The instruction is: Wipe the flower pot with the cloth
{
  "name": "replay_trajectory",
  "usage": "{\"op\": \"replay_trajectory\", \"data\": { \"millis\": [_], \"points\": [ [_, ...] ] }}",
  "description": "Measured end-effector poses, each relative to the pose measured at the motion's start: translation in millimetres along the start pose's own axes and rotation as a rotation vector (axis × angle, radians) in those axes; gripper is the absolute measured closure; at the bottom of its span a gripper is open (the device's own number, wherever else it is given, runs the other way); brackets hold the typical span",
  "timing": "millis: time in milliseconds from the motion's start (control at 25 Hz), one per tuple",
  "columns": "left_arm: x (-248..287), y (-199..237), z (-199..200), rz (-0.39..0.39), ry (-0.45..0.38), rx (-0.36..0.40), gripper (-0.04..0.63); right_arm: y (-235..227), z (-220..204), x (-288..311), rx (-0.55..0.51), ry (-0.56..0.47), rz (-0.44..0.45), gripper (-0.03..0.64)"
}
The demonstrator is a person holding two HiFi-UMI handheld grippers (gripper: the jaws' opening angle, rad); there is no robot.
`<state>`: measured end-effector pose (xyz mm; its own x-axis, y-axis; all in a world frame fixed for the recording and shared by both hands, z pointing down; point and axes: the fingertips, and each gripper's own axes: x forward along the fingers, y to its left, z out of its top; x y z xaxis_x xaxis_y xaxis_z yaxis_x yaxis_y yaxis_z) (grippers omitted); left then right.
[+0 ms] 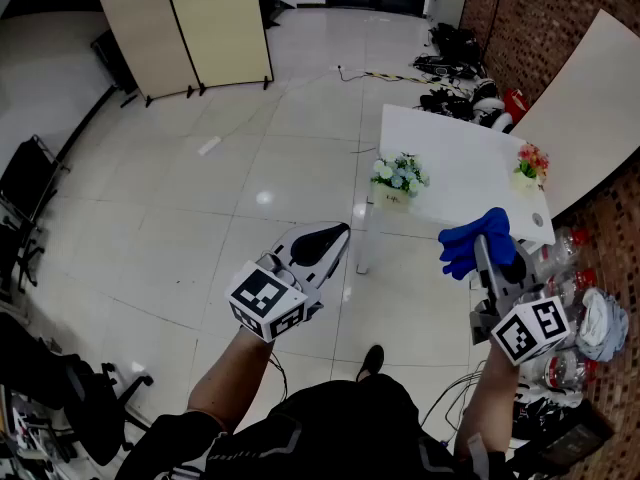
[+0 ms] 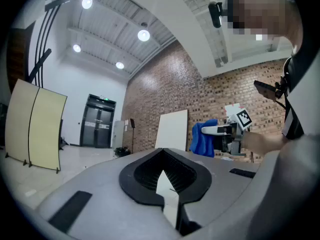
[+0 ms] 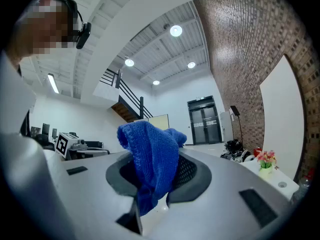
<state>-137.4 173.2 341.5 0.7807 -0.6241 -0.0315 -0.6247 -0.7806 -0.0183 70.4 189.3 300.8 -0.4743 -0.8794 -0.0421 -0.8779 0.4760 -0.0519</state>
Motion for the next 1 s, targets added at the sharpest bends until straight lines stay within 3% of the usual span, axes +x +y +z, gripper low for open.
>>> {"op": "replay_trajectory", "data": {
  "millis": [440, 560, 720, 1000],
  "points": [
    [145.7, 53.5, 5.7, 0.032, -0.008, 0.016, 0.598, -132.7, 9.8, 86.5, -0.004, 0.009, 0.093, 0.52],
    [169.8, 73.3, 6.1, 0.023, 0.01, 0.035, 0.598, -148.0, 8.6, 112.6, 0.008, 0.011, 0.1, 0.52],
    [196.3, 106.9, 9.5, -0.013, -0.036, 0.015, 0.597, -167.7, 6.1, 152.3, 0.026, 0.017, 0.087, 0.52],
    [239.0, 196.5, -6.6, -0.058, -0.016, 0.025, 0.597, -179.7, 6.2, 232.3, 0.03, 0.001, 0.022, 0.52]
  ]
}}
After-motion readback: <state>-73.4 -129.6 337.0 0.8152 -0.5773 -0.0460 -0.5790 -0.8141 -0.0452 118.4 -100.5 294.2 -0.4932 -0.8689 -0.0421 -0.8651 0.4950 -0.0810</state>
